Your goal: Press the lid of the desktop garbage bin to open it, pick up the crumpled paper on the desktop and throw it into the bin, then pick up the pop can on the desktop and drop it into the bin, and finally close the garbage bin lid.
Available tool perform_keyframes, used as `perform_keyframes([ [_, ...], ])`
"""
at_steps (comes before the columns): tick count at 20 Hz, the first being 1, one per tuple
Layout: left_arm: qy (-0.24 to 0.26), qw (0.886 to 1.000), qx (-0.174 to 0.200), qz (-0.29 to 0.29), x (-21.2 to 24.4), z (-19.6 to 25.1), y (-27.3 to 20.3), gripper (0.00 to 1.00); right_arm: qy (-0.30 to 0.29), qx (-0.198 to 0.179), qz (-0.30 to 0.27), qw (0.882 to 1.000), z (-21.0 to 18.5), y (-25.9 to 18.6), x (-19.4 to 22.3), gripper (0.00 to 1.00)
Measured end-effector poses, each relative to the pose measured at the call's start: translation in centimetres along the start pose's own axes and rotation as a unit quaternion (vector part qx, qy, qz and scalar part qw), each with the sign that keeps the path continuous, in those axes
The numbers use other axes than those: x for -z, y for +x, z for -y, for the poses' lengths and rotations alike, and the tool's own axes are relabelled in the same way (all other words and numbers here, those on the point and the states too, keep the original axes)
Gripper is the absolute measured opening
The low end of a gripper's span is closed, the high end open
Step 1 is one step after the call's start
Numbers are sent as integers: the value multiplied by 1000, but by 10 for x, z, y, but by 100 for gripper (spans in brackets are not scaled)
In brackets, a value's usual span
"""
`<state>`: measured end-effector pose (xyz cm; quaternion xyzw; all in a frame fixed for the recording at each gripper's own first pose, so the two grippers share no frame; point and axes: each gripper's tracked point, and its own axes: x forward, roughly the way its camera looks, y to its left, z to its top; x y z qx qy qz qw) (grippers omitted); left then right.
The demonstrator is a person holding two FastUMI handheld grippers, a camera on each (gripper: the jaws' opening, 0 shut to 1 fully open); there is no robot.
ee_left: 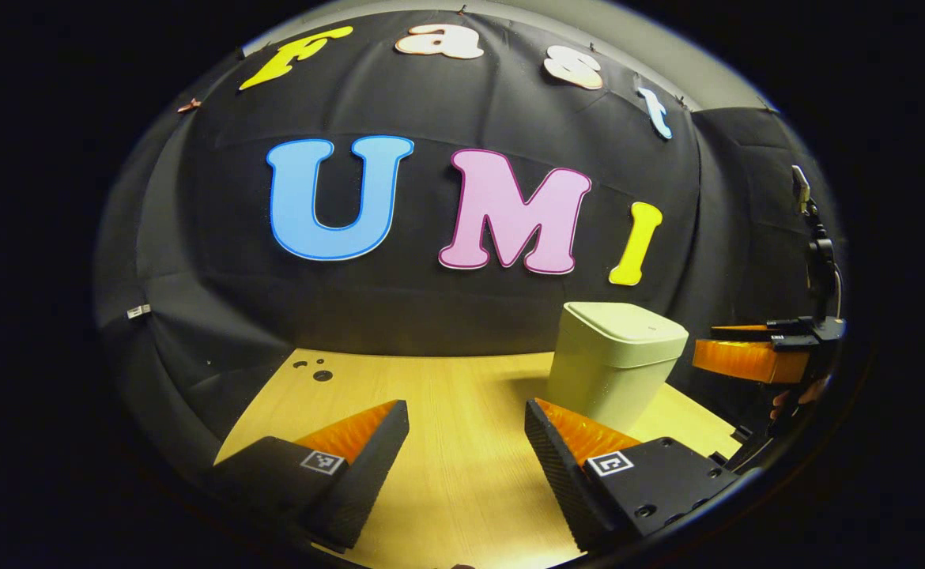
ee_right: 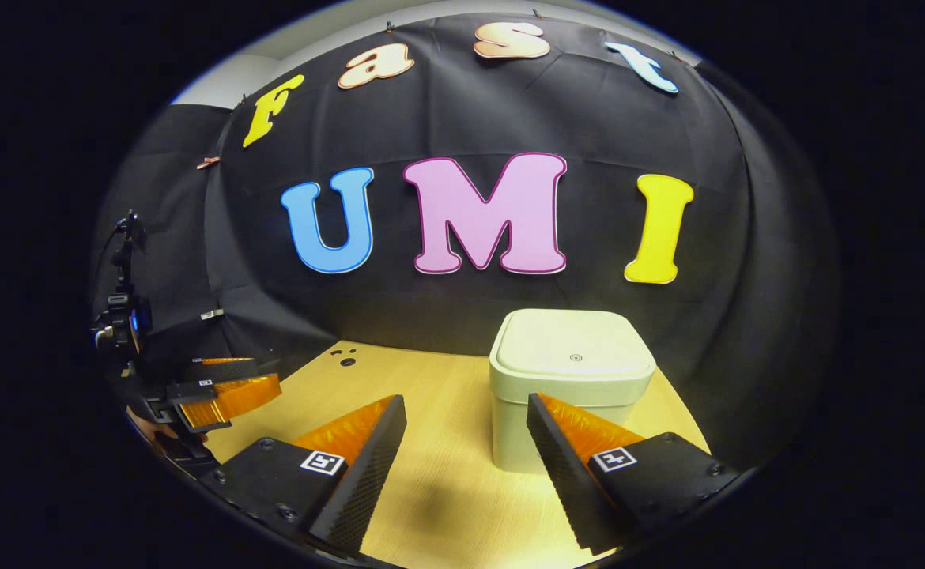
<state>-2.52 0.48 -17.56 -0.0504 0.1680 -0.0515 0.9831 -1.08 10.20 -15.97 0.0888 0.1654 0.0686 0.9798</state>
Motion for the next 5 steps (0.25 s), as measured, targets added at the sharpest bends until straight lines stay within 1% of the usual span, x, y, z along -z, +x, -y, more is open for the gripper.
perform_keyframes([
  [2,1,1000,8,3,-1,3,1,96,-6,8,-2,1000,3,-4,1,97],
  [5,6,1000,10,6,-3,4,1,96,1,15,0,1000,9,-8,0,97],
])
